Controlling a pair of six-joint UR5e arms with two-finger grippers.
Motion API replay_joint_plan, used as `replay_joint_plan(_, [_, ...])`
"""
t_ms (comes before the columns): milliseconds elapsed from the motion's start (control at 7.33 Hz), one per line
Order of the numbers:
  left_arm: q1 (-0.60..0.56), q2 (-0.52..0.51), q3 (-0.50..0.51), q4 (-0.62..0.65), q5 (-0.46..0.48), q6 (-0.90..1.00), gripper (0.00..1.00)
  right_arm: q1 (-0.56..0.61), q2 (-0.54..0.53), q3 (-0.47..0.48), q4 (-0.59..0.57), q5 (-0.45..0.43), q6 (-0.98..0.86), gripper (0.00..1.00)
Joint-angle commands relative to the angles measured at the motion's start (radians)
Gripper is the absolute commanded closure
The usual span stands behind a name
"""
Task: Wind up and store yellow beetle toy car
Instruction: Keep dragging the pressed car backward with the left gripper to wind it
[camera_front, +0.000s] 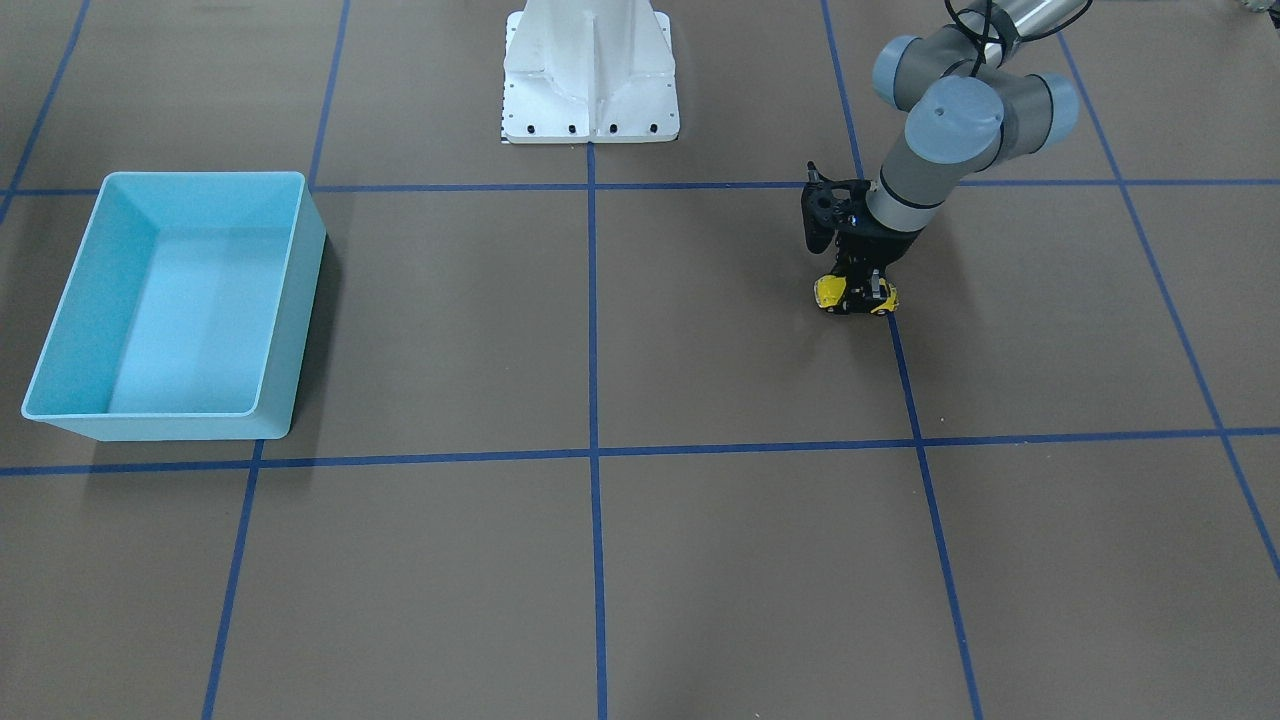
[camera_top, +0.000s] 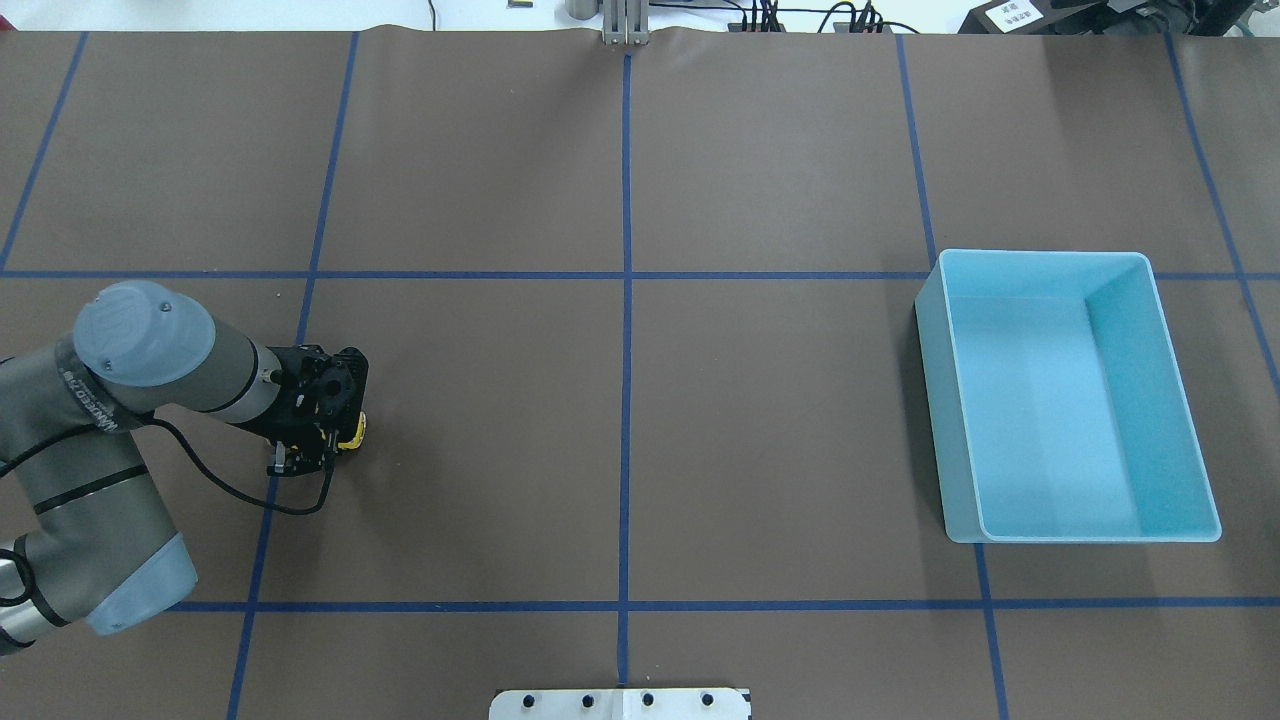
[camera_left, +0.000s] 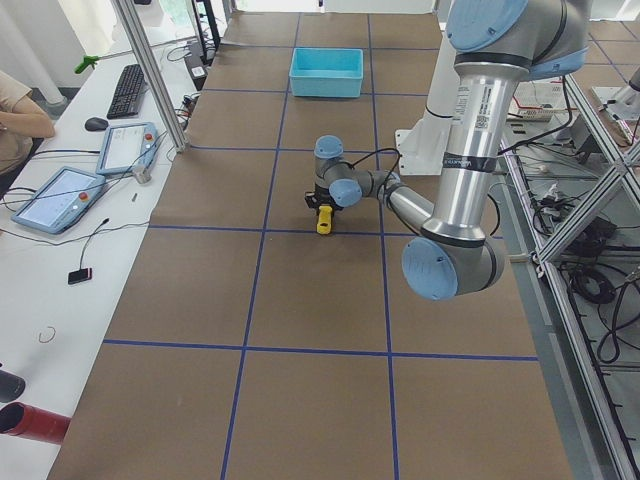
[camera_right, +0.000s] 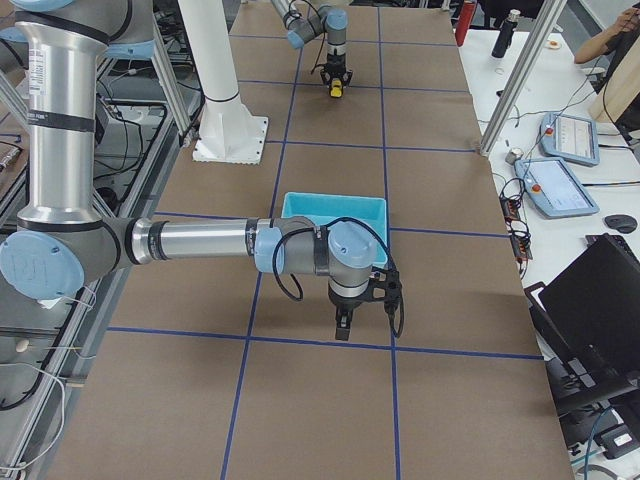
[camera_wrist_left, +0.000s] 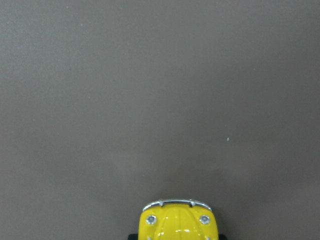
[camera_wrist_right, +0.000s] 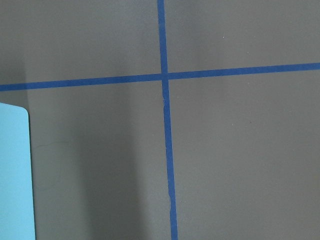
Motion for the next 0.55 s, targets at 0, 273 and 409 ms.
replay_joint_plan(0, [0.0,0.01,0.001,-0.002,-0.01,0.003,0.95,0.007,0.002,0.0,0.0,0.001,0.0,0.0])
replay_joint_plan(273, [-0.008,0.018,0.001,-0.005,-0.03,0.023,0.95,0.017,0.002,0.005,-0.002,0.003,0.0,0.0])
replay_joint_plan(409, [-0.01,0.024,0.001,-0.008,-0.031,0.023,0.95,0.018,-0.001,0.014,-0.003,0.001,0.0,0.0])
